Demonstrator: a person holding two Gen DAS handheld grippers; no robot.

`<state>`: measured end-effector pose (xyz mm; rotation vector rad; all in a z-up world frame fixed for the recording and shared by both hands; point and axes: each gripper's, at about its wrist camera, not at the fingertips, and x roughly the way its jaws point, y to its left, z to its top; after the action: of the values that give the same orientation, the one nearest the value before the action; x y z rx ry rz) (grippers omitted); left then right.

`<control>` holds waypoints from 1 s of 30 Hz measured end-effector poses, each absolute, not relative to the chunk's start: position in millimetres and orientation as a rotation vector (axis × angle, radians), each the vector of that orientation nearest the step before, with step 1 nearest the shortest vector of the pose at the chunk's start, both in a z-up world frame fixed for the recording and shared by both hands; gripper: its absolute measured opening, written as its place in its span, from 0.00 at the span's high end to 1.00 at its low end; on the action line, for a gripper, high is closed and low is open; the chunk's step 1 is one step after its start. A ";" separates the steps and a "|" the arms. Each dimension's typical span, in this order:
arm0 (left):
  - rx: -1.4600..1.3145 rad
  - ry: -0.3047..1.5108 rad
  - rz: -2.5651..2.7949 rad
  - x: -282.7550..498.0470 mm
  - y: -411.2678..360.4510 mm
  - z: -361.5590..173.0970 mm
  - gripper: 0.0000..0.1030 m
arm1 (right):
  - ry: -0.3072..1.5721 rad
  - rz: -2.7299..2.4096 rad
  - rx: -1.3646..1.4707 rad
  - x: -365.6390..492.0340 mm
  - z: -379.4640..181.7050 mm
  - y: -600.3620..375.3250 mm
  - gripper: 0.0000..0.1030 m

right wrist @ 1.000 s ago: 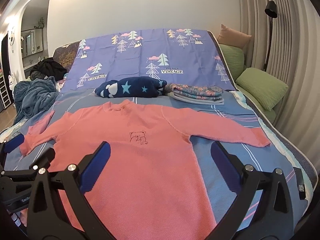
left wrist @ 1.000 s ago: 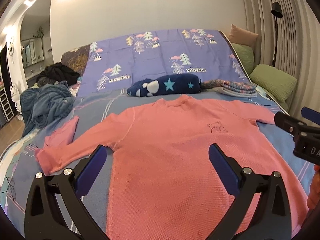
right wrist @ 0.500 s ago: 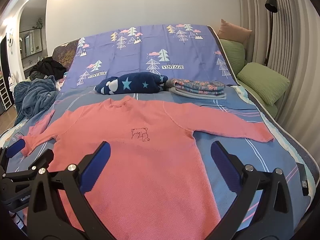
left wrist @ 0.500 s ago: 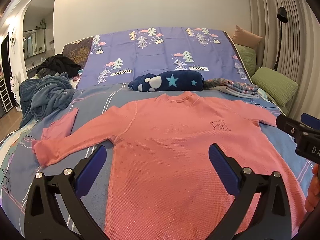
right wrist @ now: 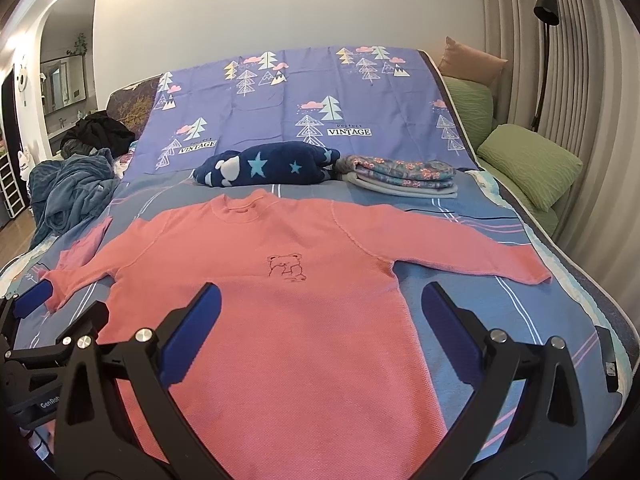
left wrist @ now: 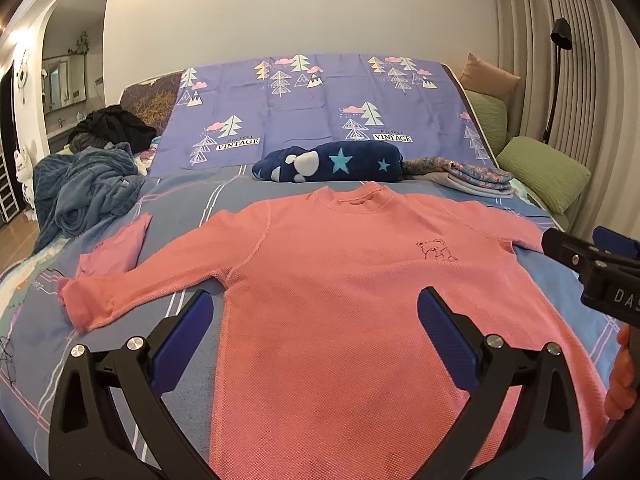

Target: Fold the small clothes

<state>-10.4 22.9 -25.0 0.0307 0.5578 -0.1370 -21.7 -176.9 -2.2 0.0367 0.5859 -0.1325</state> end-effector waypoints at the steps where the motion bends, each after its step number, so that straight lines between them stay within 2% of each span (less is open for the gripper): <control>1: 0.028 0.557 -0.137 -10.6 24.0 -24.9 0.01 | 0.585 -0.132 0.036 -21.4 -2.2 -176.2 0.02; 25: -0.008 0.569 -0.140 -2.7 42.6 -27.1 0.01 | 0.599 -0.111 0.015 -11.1 -4.9 -165.3 0.02; 30: -0.115 0.600 -0.096 11.5 86.3 -38.0 0.02 | 0.638 -0.116 0.031 -0.9 -15.5 -171.6 0.02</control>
<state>11.5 86.3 -37.9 -0.1150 0.5998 -0.0962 -0.9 -171.6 -15.5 0.0309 0.6382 -0.1163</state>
